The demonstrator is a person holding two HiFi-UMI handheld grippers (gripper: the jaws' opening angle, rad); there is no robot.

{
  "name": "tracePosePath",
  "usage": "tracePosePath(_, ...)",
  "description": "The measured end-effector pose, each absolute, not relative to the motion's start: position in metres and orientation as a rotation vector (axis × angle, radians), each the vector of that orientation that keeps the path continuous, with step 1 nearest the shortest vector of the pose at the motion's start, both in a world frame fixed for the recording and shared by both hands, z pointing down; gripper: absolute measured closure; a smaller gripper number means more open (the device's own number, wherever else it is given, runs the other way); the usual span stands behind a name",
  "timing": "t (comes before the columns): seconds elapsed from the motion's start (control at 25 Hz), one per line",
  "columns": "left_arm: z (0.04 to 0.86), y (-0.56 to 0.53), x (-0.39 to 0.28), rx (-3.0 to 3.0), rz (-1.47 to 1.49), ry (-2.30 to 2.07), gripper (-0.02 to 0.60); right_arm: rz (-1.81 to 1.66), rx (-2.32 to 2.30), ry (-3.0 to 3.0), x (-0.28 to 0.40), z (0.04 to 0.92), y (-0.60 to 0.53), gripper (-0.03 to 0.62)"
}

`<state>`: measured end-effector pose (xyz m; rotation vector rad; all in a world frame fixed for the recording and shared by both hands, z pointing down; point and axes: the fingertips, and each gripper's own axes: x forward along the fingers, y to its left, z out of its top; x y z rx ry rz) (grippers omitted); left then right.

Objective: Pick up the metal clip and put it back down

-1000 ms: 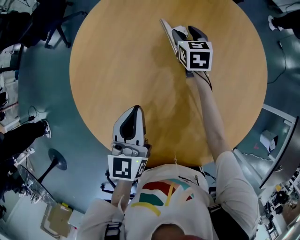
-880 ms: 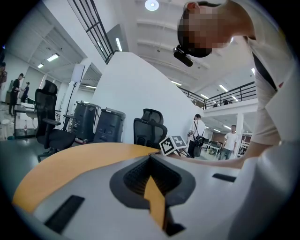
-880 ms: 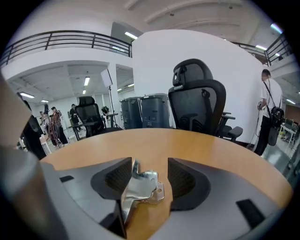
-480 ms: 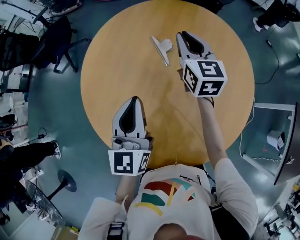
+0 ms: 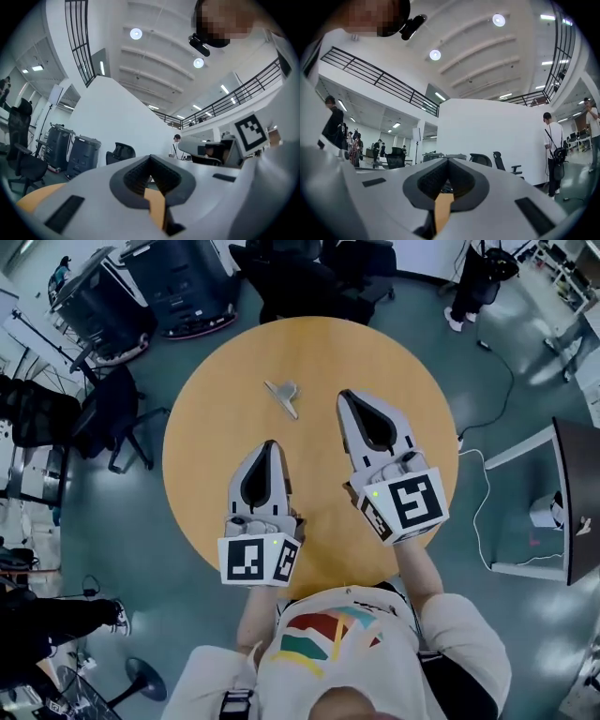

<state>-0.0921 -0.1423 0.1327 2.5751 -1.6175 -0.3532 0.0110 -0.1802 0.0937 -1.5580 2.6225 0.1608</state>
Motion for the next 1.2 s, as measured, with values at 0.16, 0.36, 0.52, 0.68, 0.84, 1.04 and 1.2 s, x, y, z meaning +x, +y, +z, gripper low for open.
tracePosePath(0.16,0.107,-0.121,-0.077,2.613,-0.394,-1.578,0.538,0.213,-1.57,2.633,0.018,0.079,-0.132,0.581)
tracePosePath(0.36,0.089,-0.102,-0.06,2.647,-0.429,-1.546,0.538,0.253,-1.624,2.62,0.034,0.075,-0.103,0.582)
tracePosePath(0.52,0.083,-0.093,-0.057,2.659,-0.435,-1.538,0.538,0.228,-1.641,2.608,0.041,0.077,-0.088,0.582)
tracePosePath(0.68,0.082,-0.088,-0.059,2.656,-0.428,-1.547,0.538,0.212,-1.653,2.6,0.042,0.081,-0.078,0.582)
tracePosePath(0.84,0.081,-0.085,-0.054,2.676,-0.416,-1.539,0.538,0.242,-1.646,2.621,0.043,0.082,-0.074,0.582)
tracePosePath(1.04,0.075,-0.085,-0.051,2.691,-0.418,-1.534,0.538,0.248,-1.653,2.609,0.047,0.078,-0.072,0.582)
tracePosePath(1.2,0.073,-0.082,-0.048,2.686,-0.428,-1.526,0.538,0.246,-1.66,2.611,0.051,0.077,-0.069,0.582)
